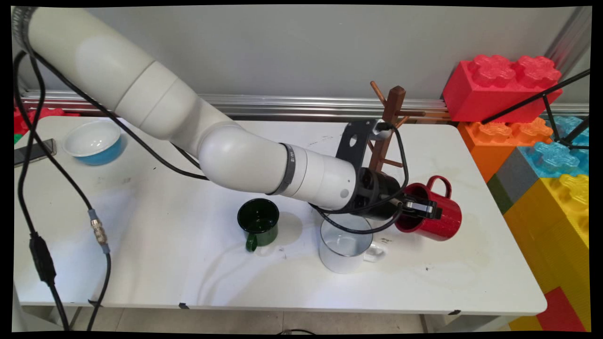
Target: Place the picked object on the table
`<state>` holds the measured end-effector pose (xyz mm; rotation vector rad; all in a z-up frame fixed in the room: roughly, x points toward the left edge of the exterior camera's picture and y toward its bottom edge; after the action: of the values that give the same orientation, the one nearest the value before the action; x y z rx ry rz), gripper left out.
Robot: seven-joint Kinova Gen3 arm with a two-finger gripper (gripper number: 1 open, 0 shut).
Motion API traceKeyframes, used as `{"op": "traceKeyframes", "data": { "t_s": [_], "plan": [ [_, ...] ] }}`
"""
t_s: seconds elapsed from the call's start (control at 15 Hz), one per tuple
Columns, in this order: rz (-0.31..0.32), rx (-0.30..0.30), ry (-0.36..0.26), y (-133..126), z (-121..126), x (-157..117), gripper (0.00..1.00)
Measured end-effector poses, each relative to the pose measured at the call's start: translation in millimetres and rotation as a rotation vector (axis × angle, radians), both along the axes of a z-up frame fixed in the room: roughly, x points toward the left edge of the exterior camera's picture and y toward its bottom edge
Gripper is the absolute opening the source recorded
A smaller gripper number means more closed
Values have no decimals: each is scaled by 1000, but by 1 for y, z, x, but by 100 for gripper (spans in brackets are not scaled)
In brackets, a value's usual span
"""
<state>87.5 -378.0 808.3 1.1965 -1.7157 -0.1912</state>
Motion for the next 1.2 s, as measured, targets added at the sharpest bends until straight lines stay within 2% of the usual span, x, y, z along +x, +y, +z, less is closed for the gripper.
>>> {"op": "traceKeyframes", "data": {
  "t_s": [0.27,0.53,1.2],
  "plan": [
    [-16,-4,0,7,18,1,0],
    [-39,-31,-31,10,40,6,0],
    [-160,-142,-201,13,117,35,0]
  ]
}}
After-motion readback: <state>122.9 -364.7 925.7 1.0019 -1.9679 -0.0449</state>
